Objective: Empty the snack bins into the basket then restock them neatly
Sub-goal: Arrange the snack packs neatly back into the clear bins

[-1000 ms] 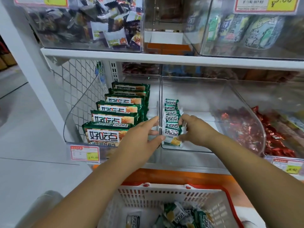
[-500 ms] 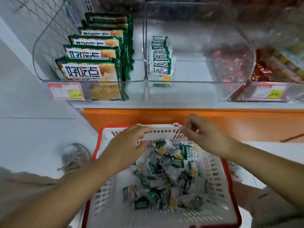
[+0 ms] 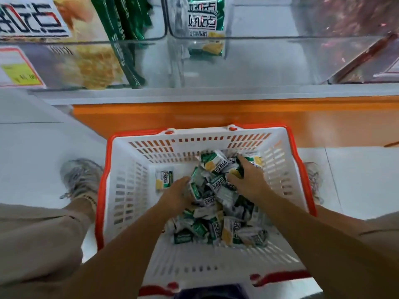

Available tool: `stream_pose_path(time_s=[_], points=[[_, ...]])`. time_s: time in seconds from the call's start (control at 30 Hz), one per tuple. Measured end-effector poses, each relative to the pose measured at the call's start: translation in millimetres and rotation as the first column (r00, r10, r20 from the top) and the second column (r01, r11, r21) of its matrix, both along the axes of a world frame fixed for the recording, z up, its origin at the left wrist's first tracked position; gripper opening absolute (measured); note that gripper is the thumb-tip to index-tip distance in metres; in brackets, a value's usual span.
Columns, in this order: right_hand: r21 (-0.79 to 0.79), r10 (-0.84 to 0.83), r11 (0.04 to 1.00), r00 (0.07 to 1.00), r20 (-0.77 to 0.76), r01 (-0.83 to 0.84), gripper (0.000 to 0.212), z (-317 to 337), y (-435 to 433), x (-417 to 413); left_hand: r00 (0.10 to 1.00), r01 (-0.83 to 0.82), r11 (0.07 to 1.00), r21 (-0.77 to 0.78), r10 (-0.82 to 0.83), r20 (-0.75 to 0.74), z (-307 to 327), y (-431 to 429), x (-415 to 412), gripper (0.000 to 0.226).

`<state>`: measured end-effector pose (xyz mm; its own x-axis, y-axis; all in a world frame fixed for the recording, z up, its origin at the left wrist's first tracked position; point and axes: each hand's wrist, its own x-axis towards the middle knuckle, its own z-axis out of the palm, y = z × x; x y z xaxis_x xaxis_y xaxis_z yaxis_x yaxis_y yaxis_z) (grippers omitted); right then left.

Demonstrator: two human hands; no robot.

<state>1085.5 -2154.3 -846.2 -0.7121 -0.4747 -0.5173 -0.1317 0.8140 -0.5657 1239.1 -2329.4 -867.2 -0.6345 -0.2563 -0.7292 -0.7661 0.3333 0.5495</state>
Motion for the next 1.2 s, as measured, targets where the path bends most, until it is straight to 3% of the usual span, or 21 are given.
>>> stream_pose_path(time_s=[0.07,0.13,0.27,0.4,0.47,0.6,0.73,0.8,0.9,1.07,1.13,1.2], points=[[0.059,0.037,0.998,0.999,0.007,-0.038,0.069,-10,-4,-7,0.999,-0.033,0.999,-0.001,0.033,0.017,-11,-4,-1,0.079],[0.100,0.044,0.994,0.999,0.015,-0.046,0.064,-14,-9,-12,0.999,-0.039,0.999,-0.004,0.039,0.029,-27,-8,-1,0.076],[0.100,0.021,0.995,0.999,-0.042,-0.017,0.058,-32,-14,-16,0.997,-0.027,0.997,-0.071,0.022,-0.068,-34,-6,-6,0.021],[0.121,0.011,0.993,0.999,-0.040,-0.006,0.034,-37,-14,-18,0.994,-0.094,0.991,-0.090,0.089,-0.062,-40,-7,0,0.043],[0.077,0.009,0.997,1.000,-0.017,-0.008,0.021,-24,-16,-14,0.984,-0.161,0.986,-0.040,0.157,-0.086,-40,-10,5,0.042],[-0.050,-0.022,0.999,1.000,0.000,0.021,0.034,-1,-12,-6,0.956,-0.253,0.967,0.009,0.252,-0.149,-8,-13,5,0.029],[-0.260,-0.062,0.963,0.997,0.049,0.073,0.023,41,-5,-4,0.877,-0.400,0.890,0.220,0.441,-0.188,35,-7,-11,0.030],[-0.344,-0.072,0.935,0.995,0.063,0.090,0.023,66,-1,-2,0.846,-0.399,0.860,0.319,0.479,-0.235,66,-3,-20,0.039],[-0.366,0.000,0.930,1.000,-0.019,-0.006,0.014,95,-3,6,0.808,-0.381,0.785,0.488,0.539,-0.237,104,1,-32,0.070],[-0.415,0.002,0.909,0.998,-0.067,-0.030,0.004,136,-11,16,0.771,-0.345,0.804,0.484,0.537,-0.342,144,9,-36,0.064],[-0.458,-0.097,0.886,0.995,-0.038,0.069,0.016,156,-11,15,0.724,-0.365,0.786,0.499,0.577,-0.378,158,7,-34,0.057],[-0.524,-0.263,0.825,0.965,-0.019,0.214,0.027,175,-11,13,0.696,-0.388,0.767,0.511,0.607,-0.383,171,2,-32,0.066]])
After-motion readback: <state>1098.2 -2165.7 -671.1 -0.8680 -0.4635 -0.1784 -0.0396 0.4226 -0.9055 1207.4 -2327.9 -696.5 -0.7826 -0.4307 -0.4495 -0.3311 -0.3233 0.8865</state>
